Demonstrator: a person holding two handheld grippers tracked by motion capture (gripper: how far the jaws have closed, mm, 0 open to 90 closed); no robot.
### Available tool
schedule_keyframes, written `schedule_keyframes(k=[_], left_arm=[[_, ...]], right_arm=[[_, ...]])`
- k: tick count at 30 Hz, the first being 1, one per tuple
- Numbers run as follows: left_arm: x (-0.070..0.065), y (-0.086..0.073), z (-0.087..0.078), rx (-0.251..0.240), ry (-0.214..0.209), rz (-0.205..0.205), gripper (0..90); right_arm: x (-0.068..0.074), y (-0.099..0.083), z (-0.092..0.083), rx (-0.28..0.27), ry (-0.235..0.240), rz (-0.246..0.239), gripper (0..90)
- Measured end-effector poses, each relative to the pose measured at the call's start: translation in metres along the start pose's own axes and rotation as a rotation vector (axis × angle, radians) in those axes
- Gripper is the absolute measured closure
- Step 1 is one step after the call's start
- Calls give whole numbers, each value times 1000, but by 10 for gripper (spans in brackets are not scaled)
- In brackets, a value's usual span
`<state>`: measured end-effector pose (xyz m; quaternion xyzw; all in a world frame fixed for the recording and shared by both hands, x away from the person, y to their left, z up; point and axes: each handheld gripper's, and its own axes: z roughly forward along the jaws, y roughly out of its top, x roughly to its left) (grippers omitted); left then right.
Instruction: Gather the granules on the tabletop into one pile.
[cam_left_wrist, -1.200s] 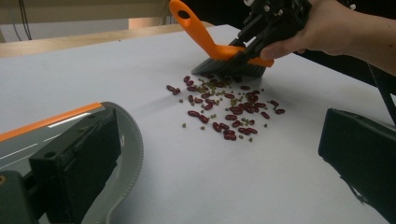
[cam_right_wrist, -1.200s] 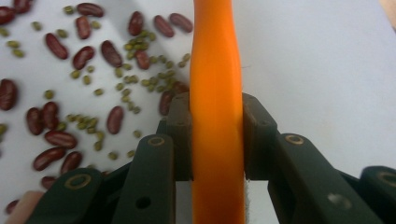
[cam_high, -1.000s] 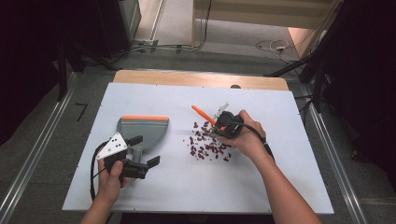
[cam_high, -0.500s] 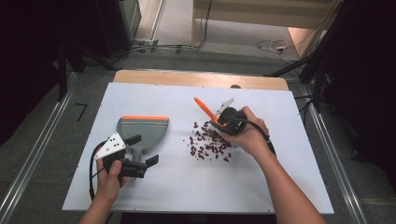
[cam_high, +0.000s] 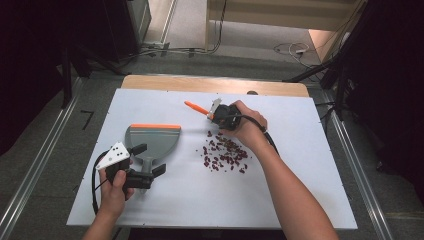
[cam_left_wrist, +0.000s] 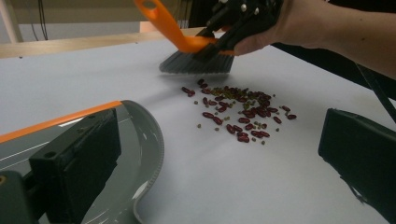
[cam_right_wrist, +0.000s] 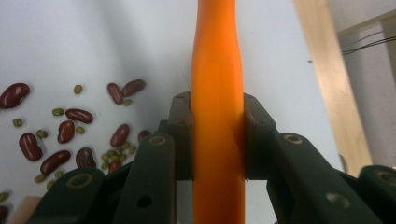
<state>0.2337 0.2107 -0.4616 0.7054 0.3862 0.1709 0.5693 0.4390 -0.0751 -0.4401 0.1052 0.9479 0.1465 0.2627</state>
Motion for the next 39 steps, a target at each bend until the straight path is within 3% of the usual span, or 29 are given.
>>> schedule_keyframes(k=[2, 7, 11, 20, 35, 39], left_arm=[[0, 0, 0, 2, 2, 0, 0], [0, -1, 1, 8, 3, -5, 0], [-3, -1, 2, 12, 3, 1, 0], [-5, -1, 5, 18, -2, 5, 0], [-8, -2, 7, 20, -15, 4, 0], [-8, -2, 7, 22, -16, 4, 0]], right_arm=[[6, 2, 4, -11, 33, -6, 689], [23, 2, 3, 19, 55, -73, 683], [31, -3, -4, -3, 98, -60, 680], [51, -12, -17, -14, 158, -122, 676], [72, -26, -36, -43, 203, -184, 674], [76, -27, -39, -55, 169, -199, 675]])
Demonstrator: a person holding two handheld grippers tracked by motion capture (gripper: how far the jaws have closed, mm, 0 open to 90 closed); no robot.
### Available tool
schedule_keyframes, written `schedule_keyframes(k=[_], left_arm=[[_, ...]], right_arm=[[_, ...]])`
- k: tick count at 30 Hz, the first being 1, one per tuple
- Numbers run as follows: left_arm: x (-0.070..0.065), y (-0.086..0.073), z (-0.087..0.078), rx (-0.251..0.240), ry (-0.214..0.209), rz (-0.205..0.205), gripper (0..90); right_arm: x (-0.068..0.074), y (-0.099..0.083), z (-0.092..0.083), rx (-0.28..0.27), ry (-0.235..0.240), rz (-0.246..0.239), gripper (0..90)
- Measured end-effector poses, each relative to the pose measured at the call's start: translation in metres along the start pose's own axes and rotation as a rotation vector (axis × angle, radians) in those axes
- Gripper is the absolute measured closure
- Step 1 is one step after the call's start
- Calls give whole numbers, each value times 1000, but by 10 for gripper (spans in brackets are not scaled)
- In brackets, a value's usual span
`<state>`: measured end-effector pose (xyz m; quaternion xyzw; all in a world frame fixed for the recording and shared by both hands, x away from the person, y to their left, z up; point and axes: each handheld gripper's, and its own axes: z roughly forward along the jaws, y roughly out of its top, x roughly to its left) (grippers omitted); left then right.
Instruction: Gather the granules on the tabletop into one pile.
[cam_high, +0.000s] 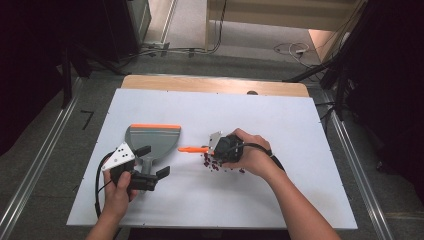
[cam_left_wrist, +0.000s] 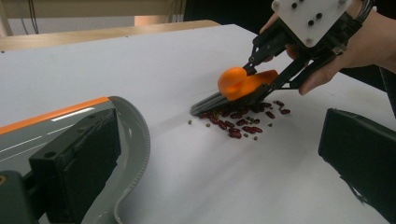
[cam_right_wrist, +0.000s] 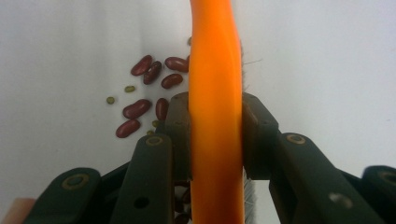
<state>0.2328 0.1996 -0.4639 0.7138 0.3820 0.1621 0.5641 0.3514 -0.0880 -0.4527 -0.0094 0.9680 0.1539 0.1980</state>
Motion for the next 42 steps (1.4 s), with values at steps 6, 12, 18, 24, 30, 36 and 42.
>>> schedule_keyframes(k=[6, 12, 18, 24, 30, 36, 42], left_arm=[[0, 1, -1, -2, 0, 2, 0], [1, 1, -2, -4, 4, 3, 0], [3, 2, -5, -14, 8, -3, 0], [4, 1, -5, -18, 7, -7, 0], [5, 1, -5, -15, 8, -5, 0], [4, 1, -4, -11, 7, -4, 0], [4, 1, -4, -11, 7, -5, 0]], right_arm=[[-11, 2, -17, -54, -55, 63, 685], [-24, 17, -49, -150, -29, 312, 687], [-16, 43, -47, -129, 112, 492, 687], [-17, 53, -32, -105, 245, 678, 687], [-17, 53, -12, -102, 366, 808, 687], [-24, 41, 13, -85, 383, 894, 688], [-34, 20, 23, -61, 361, 975, 685]])
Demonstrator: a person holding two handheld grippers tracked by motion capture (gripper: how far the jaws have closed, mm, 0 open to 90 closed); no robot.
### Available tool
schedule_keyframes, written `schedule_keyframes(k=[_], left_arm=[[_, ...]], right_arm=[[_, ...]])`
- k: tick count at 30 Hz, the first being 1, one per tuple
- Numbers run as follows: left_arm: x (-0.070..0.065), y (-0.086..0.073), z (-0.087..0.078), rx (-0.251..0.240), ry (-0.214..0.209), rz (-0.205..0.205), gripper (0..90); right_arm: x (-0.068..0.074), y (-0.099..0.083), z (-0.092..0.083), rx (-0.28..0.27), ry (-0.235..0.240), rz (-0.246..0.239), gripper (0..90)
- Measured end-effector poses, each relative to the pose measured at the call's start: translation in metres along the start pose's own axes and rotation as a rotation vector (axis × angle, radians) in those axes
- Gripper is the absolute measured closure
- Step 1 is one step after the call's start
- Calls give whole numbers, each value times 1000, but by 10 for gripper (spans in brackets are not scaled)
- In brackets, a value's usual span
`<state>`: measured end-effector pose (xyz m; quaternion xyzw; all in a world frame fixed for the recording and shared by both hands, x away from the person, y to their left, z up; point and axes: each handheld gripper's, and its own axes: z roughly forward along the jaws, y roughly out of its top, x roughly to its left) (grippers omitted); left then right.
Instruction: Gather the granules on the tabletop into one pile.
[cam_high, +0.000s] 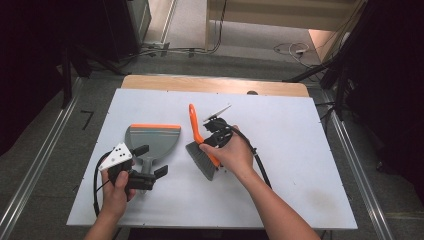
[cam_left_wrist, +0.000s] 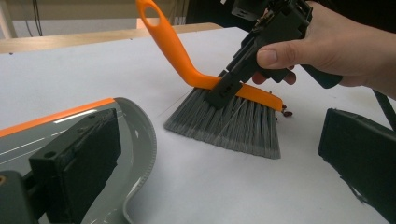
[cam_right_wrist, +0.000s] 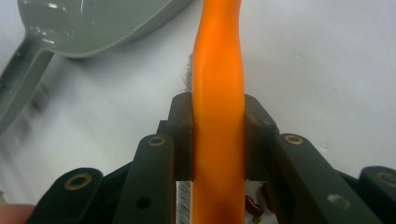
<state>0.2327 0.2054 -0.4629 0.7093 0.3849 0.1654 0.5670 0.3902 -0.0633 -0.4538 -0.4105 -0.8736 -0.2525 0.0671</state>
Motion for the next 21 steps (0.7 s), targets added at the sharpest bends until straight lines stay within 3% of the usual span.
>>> schedule_keyframes(k=[11, 21], left_arm=[[0, 0, -1, 0, 2, 1, 0], [-1, 0, 0, 3, 0, 3, 0]], right_arm=[[-29, -18, -7, -31, -3, 93, 675], [-50, -31, -23, -52, -54, 149, 672]])
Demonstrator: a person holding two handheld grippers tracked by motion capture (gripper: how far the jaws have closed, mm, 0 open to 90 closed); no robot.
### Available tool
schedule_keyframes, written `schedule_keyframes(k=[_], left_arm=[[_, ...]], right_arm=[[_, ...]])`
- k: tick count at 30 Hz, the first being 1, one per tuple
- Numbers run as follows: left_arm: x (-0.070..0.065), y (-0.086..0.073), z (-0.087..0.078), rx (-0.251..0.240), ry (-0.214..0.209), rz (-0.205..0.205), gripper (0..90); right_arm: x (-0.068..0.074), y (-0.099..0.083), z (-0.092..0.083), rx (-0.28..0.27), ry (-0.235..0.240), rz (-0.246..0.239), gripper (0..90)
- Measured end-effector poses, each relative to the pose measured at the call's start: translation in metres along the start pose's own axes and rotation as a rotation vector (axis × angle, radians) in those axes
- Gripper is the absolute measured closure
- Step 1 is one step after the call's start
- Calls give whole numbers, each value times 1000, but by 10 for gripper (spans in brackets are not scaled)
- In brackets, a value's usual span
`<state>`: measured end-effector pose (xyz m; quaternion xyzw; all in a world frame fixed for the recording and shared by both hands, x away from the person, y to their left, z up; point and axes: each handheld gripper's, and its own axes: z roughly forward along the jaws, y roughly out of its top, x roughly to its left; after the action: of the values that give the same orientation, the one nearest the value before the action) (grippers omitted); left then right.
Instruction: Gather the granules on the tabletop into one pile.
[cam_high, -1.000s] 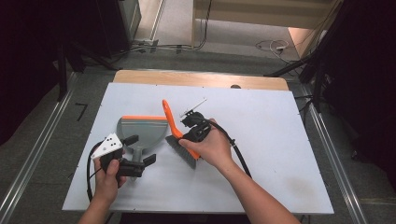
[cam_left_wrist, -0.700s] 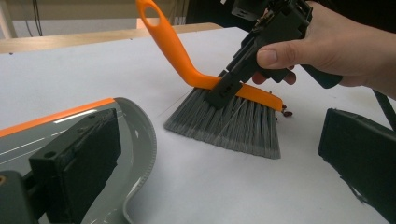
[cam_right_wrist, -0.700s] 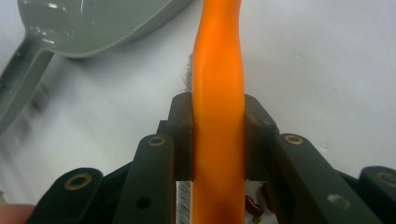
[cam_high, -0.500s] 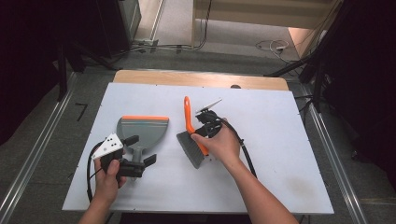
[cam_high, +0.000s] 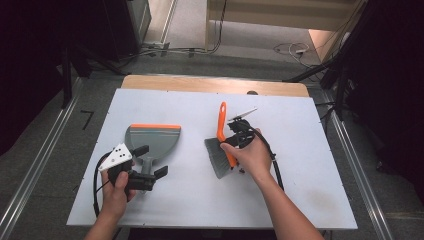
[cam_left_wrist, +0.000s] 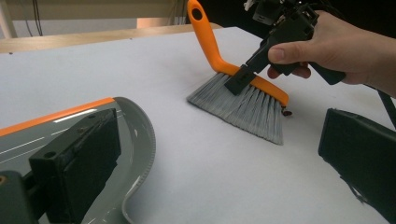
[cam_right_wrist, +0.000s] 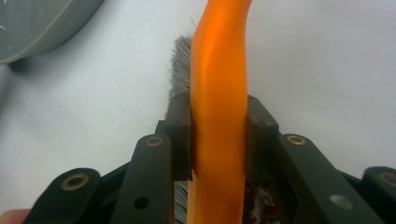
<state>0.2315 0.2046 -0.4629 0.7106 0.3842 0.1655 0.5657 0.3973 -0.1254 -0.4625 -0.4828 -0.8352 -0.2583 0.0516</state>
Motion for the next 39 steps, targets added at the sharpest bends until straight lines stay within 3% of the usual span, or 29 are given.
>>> schedule_keyframes(k=[18, 23, 28, 33, 39], left_arm=[[-1, 0, 2, 6, -4, 5, 0], [-1, 0, 2, 6, -5, 4, 0], [-1, 1, 3, 6, -7, 3, 0], [-3, 1, 4, 3, -11, 5, 0], [0, 1, 1, -5, -10, 2, 0]], right_arm=[[-37, -14, -21, -22, -24, 75, 670], [-40, -17, -25, -40, 4, 92, 672], [-31, -12, -33, -78, 87, 113, 681], [-13, 5, -34, -94, 90, 86, 683], [4, 28, -10, -59, 97, 92, 684]])
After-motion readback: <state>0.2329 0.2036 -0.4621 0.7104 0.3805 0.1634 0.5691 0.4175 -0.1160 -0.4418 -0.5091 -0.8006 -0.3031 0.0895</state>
